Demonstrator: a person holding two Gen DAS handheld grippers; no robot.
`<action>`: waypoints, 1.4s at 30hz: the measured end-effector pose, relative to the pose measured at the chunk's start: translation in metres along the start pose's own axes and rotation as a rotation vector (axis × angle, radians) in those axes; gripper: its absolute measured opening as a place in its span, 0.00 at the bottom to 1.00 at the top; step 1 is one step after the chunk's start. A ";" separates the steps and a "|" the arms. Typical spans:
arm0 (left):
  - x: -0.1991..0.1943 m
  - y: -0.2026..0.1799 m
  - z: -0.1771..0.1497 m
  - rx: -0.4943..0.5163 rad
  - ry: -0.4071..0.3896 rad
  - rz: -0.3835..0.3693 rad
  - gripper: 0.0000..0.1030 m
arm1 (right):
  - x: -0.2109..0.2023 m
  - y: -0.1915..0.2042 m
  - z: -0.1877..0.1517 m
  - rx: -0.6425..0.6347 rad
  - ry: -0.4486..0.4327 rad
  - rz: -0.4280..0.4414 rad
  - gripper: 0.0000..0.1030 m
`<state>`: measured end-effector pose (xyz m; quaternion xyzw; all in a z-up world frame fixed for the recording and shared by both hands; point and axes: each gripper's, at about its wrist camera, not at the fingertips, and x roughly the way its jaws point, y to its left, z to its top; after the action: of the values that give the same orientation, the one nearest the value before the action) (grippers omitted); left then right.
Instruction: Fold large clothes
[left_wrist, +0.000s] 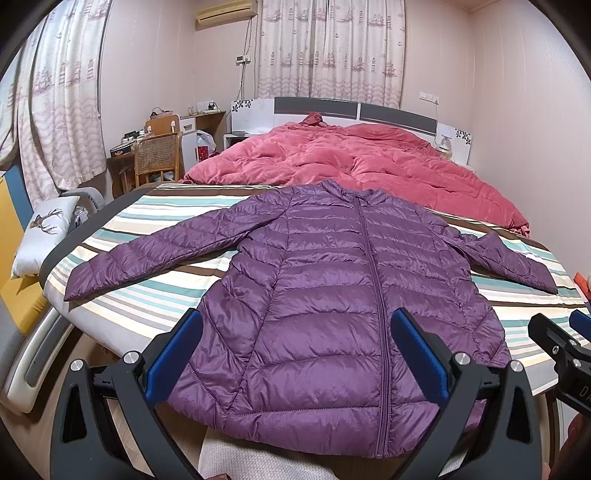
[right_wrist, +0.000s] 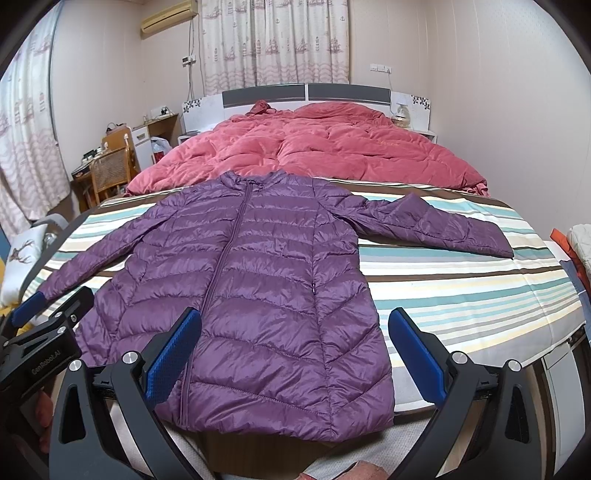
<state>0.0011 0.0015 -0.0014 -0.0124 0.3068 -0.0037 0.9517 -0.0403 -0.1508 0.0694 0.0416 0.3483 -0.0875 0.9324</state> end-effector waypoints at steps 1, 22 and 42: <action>0.000 0.000 0.000 0.000 0.000 -0.001 0.98 | 0.000 0.000 0.000 -0.001 0.001 0.000 0.97; -0.001 0.003 0.000 -0.001 0.000 -0.002 0.98 | 0.001 0.000 -0.002 0.002 0.016 0.005 0.97; 0.032 0.016 -0.001 -0.059 0.082 -0.028 0.98 | 0.042 -0.038 0.006 0.068 0.020 0.049 0.97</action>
<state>0.0265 0.0168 -0.0209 -0.0446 0.3451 -0.0083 0.9375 -0.0124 -0.1944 0.0456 0.0827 0.3532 -0.0763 0.9288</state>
